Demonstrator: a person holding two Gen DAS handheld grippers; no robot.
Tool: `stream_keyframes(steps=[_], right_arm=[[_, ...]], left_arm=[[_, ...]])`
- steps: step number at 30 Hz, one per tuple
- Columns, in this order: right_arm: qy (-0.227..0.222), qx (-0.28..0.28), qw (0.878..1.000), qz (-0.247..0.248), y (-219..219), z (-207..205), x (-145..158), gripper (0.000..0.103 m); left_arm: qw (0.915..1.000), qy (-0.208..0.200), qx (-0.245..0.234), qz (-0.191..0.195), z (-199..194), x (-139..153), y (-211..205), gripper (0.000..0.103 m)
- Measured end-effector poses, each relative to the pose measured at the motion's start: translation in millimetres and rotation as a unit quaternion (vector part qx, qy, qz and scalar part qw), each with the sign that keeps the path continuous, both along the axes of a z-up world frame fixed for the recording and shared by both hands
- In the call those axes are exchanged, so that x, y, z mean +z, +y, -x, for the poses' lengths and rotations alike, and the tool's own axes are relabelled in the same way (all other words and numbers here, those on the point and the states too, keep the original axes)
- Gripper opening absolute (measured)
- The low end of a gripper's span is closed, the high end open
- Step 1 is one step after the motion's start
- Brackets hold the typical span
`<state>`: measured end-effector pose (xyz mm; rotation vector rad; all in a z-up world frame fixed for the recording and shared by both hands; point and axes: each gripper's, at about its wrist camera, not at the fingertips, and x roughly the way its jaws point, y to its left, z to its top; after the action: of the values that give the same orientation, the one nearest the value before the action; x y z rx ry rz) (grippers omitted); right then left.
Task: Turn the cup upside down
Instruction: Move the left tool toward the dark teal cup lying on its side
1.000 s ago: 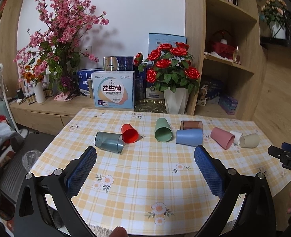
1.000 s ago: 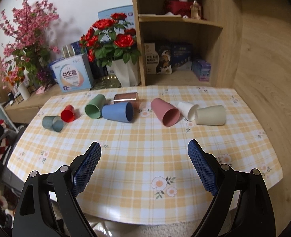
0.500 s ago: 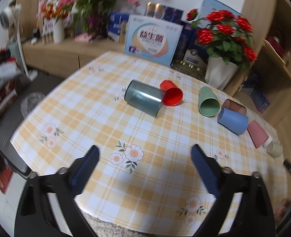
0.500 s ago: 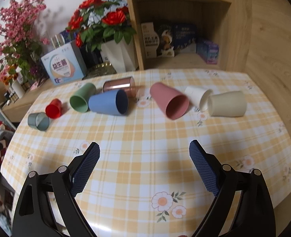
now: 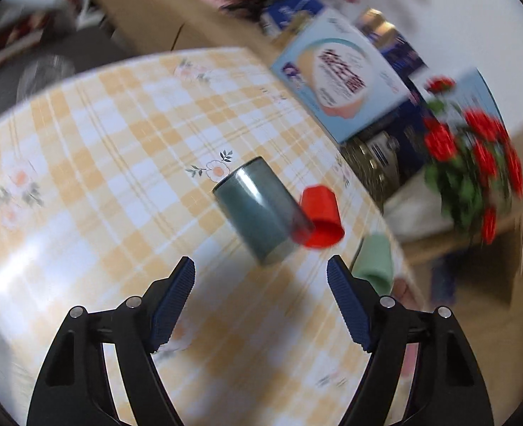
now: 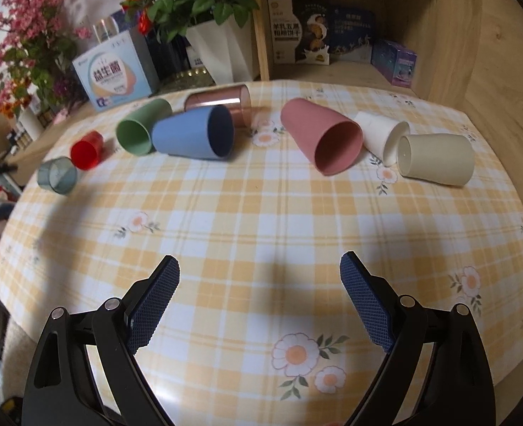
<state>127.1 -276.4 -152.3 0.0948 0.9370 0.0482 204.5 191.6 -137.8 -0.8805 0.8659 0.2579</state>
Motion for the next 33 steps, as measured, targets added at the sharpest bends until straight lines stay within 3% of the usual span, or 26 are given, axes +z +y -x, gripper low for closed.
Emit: stream_keyframes(steps=[5, 11, 25, 33], right_arm=[[0.017, -0.006, 1.0, 0.009, -5.8, -4.6, -10.8, 0.089], [0.03, -0.011, 0.999, 0.005, -9.1, -11.8, -21.6, 0.089], [0.056, 0.001, 0.998, 0.013, 1.4, -23.2, -36.2, 0.089], [0.057, 0.011, 0.998, 0.016, 8.3, -21.6, -35.0, 0.089]], left_arm=[[0.9961, 0.023, 0.053, 0.066, -29.8, -24.2, 10.0, 0.075], [0.988, 0.023, 0.105, 0.111, -51.3, -44.5, 15.2, 0.074], [0.9884, 0.055, 0.125, 0.067, -77.1, -64.1, 17.7, 0.074], [0.9943, 0.059, 0.072, 0.052, -81.7, -61.9, 21.2, 0.072]])
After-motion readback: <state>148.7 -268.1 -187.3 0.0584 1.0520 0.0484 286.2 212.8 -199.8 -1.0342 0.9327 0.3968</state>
